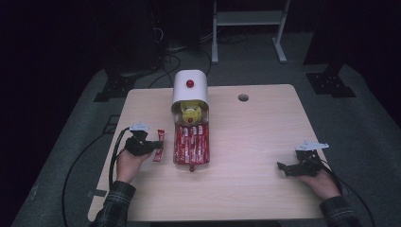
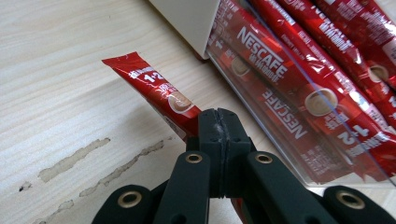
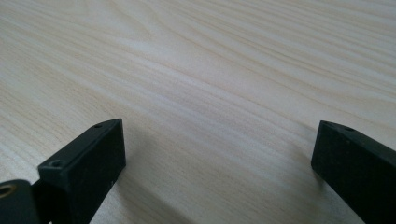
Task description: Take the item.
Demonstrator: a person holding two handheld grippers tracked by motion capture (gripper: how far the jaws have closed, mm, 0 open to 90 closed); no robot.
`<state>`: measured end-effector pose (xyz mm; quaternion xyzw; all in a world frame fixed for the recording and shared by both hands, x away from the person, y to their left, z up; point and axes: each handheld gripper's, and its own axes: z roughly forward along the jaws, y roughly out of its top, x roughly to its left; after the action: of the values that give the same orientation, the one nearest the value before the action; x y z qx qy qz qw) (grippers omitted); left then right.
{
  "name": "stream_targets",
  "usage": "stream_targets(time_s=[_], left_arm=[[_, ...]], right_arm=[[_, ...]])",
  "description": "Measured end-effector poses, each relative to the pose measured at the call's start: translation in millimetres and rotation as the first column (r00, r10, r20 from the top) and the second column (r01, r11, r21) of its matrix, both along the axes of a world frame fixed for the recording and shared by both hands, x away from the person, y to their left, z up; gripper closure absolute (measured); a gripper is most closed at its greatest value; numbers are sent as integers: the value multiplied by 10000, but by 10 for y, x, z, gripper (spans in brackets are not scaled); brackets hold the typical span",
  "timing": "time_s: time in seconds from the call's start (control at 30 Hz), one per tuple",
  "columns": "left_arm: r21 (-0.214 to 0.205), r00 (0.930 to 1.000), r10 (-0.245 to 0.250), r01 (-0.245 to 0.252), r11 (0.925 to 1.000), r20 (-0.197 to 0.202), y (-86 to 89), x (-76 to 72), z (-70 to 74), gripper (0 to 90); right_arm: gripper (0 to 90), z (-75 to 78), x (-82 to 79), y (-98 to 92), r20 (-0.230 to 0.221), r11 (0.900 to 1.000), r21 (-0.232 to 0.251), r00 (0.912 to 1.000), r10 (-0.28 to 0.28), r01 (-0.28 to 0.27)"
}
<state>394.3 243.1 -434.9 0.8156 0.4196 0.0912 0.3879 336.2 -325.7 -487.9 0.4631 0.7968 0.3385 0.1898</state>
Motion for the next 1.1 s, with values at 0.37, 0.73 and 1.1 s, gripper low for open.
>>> stream_targets(time_s=[0.37,0.73,1.1], left_arm=[[111,9996,78,-75,9999,-273,4,41,-91,898],[246,9984,86,-72,9997,-561,10,78,-175,896],[252,9972,51,-32,9997,-741,-1,89,-207,874]], right_arm=[[21,0,0,0,0,10000,-1,10000,-1,1],[21,0,0,0,2,10000,0,10000,-1,1],[21,0,0,0,-3,10000,0,10000,-2,2]])
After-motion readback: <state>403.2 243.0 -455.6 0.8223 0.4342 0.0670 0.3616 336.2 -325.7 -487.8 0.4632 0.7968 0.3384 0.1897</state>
